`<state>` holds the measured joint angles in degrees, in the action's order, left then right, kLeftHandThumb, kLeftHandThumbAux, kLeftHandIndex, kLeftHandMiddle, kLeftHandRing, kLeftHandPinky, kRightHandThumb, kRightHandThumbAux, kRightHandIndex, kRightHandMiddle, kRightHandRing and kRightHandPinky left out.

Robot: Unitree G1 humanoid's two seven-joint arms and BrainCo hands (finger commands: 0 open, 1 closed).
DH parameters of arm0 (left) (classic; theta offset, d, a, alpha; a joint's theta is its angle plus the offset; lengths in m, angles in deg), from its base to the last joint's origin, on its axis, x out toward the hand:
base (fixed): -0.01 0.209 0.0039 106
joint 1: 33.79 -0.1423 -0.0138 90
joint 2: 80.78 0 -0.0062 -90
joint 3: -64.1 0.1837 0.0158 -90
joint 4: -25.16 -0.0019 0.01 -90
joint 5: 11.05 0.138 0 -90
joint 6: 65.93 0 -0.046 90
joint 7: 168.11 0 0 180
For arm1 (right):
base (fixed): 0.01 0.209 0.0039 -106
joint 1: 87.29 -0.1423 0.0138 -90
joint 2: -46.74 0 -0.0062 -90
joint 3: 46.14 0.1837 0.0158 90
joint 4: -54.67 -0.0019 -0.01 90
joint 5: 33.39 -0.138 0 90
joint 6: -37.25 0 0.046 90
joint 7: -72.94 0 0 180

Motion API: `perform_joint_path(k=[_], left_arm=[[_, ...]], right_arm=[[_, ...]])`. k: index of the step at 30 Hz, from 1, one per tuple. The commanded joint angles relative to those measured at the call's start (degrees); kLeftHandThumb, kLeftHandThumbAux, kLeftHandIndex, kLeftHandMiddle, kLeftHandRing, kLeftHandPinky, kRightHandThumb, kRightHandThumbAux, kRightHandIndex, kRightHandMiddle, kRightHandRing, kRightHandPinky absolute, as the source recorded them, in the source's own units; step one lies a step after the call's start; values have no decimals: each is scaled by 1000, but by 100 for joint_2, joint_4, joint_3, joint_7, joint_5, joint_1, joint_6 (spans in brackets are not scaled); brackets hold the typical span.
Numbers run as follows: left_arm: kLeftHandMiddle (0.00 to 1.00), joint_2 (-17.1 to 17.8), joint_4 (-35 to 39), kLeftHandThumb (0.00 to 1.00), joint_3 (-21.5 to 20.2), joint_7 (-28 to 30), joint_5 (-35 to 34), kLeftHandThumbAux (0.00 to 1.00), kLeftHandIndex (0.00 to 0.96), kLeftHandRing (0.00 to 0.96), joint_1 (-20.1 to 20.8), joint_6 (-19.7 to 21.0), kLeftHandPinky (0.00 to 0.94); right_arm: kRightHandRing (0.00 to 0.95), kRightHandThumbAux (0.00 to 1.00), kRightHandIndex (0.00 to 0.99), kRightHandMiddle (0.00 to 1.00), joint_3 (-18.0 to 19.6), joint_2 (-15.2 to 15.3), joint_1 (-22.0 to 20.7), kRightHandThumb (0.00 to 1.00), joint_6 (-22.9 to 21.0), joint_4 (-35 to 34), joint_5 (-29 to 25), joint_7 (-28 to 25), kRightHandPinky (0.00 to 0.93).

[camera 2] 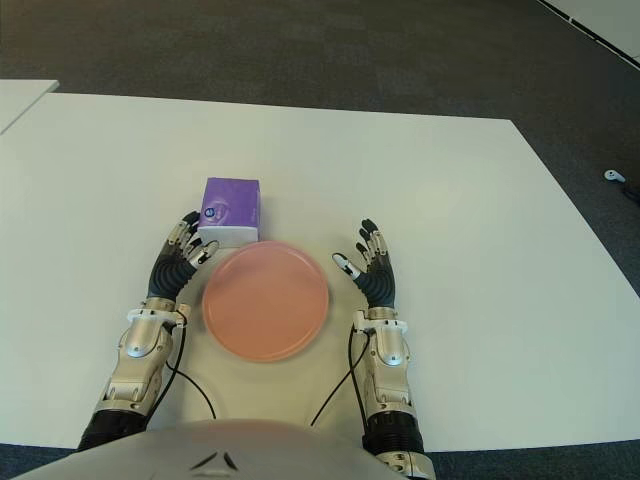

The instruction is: Put the tissue paper into the plate.

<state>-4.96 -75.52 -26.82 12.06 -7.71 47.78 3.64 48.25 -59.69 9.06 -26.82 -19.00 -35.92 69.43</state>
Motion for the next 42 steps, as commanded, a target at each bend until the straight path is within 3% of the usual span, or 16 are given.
perform_joint_path(k=[1,42], left_arm=[[0,-25,-74,0,19,-70,40,600,0,0,-74,-24,0],[0,-37,-89,0,12,-34,7,604,0,0,-42,-5,0]], right_arm=[[0,713,0,0,-4,4,259,75,-269,184,-20,9,6],[0,697,0,0,-93,80,385,70,-991,-298,-39,-34,0]])
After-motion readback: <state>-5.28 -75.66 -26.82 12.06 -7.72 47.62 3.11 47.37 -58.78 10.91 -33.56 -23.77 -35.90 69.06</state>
